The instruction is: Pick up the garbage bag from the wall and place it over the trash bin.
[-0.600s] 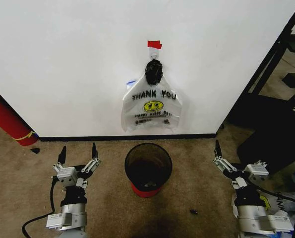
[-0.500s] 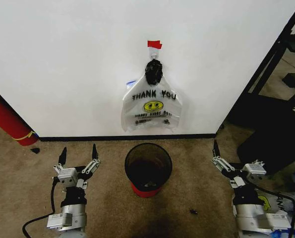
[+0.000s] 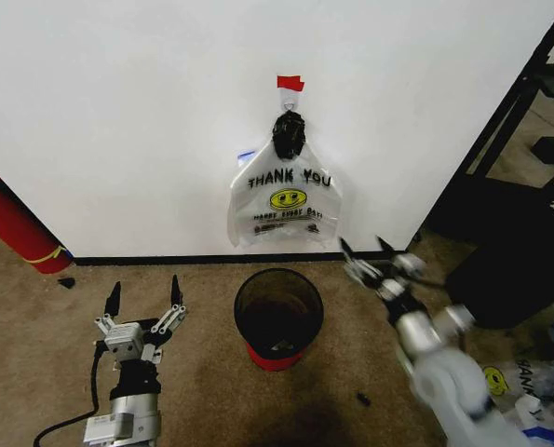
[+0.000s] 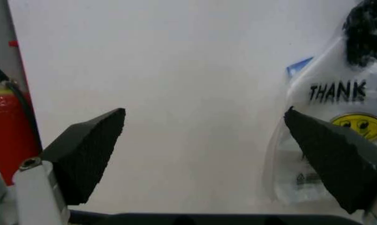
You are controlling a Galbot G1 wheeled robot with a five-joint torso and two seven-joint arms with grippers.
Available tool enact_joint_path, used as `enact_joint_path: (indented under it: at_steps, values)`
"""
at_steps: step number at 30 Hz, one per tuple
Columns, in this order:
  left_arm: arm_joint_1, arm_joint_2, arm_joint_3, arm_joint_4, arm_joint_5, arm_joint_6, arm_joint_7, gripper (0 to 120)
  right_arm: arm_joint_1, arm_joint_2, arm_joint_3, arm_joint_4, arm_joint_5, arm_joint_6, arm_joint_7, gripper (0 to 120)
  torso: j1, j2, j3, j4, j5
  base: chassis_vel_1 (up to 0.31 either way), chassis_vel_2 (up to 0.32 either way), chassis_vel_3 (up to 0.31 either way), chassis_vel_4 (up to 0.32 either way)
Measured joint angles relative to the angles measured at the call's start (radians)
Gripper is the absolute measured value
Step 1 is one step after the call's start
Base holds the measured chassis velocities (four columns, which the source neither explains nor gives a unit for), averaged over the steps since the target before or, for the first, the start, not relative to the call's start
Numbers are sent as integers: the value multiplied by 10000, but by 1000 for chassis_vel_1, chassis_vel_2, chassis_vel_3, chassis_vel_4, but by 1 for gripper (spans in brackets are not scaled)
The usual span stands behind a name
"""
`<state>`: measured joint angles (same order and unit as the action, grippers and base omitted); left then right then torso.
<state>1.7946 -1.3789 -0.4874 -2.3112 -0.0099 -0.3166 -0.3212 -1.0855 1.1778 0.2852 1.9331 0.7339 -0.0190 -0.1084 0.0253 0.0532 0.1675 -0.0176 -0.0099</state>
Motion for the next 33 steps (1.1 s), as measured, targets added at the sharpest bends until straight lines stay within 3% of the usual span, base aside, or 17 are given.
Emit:
enact_joint_path:
  at_steps: [2, 7, 14, 19, 26, 33]
  values:
    - [206, -186, -72, -90, 187, -84, -9, 100, 1289, 233, -814, -1051, -24, -4, -17, 100, 0, 0, 1, -4, 0, 0, 0, 0, 0]
    - [433, -688, -106, -96, 486, -238, -35, 100, 3182, 976, -1634, -2772, -282, 190, 114, 100, 1, 0, 1, 0, -2, 0, 0, 0, 0]
    - [493, -1098, -124, -95, 642, -284, -46, 100, 4708, 1951, -2040, -4299, -335, 348, 307, 100, 1, 0, 0, -4, -3, 0, 0, 0, 0]
    - [457, -1105, -243, -83, 559, -286, -75, 100, 5028, 2173, -2052, -4602, -236, 385, 424, 100, 1, -1, 0, -4, -3, 0, 0, 0, 0]
    - [391, -1092, -244, -9, 491, -286, -83, 100, 5181, 2223, -1990, -4668, 383, 198, 555, 90, 1, 0, -1, -6, -3, 0, 0, 0, 0]
    - [354, -965, -219, 13, 371, -286, -80, 100, 5318, 2358, -2007, -4715, 596, 100, 680, 64, -1, 1, -1, -4, -2, 0, 0, 0, 0]
